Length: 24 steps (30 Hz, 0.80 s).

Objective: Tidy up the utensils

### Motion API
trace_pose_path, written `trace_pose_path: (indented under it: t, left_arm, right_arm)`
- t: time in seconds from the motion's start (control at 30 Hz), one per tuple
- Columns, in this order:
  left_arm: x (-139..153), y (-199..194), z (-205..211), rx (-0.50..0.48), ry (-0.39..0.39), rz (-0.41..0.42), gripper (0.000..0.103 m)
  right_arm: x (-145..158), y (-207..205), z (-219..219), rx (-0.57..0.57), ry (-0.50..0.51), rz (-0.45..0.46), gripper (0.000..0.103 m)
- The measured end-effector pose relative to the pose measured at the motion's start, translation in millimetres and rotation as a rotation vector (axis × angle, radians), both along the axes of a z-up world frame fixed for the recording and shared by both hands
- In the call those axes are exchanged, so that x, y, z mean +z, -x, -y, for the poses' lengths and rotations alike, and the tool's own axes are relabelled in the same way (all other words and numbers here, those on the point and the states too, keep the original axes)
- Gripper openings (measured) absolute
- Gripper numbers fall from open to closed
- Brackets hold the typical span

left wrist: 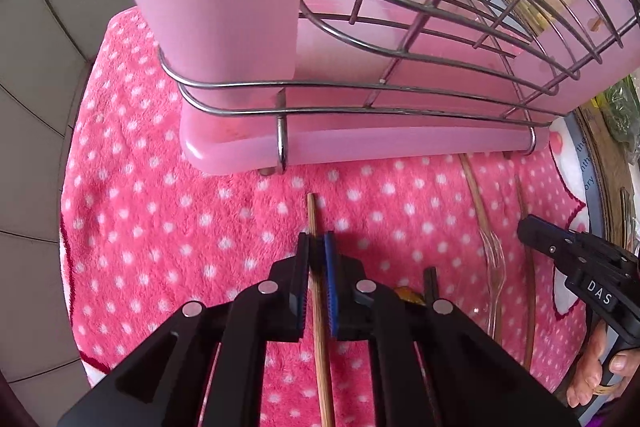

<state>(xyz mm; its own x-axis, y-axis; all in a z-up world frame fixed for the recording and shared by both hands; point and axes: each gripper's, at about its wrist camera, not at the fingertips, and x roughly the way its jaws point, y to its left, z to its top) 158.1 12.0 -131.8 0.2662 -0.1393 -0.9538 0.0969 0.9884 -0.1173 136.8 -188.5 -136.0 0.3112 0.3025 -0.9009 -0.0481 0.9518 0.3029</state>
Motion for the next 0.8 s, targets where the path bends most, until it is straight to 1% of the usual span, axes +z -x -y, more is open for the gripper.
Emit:
trace_pose_path:
  t: [0.1, 0.2, 0.27, 0.4, 0.5, 0.57, 0.63, 0.7, 0.8]
  left_arm:
    - [0, -6, 7, -0.012, -0.017, 0.009, 0.005]
    - [5, -1, -1, 0.003, 0.02, 0.024, 0.004]
    - [14, 7, -2, 0.013, 0.049, 0.052, 0.004]
    - [39, 23, -6, 0.021, 0.082, 0.146, 0.004]
    - [62, 37, -11, 0.035, 0.124, 0.236, 0.004]
    - [76, 48, -16, 0.043, 0.128, 0.304, 0.004]
    - [90, 55, -21, 0.048, 0.122, 0.369, 0.004]
    - [102, 65, -29, 0.048, 0.136, 0.419, 0.004]
    - [114, 74, -36, 0.06, 0.154, 0.467, 0.004]
  right_arm:
    - [0, 3, 4, -0.022, -0.038, 0.008, 0.007]
    - [7, 9, 15, -0.039, -0.077, 0.038, 0.007]
    - [15, 15, 23, -0.044, -0.093, 0.065, 0.007]
    - [31, 29, 33, -0.061, -0.125, 0.129, 0.007]
    - [44, 40, 42, -0.072, -0.147, 0.173, 0.007]
    - [53, 46, 45, -0.077, -0.167, 0.204, 0.007]
    - [65, 53, 46, -0.081, -0.169, 0.242, 0.007]
    - [77, 62, 46, -0.078, -0.167, 0.289, 0.007]
    - [94, 68, 49, -0.061, -0.132, 0.333, 0.007]
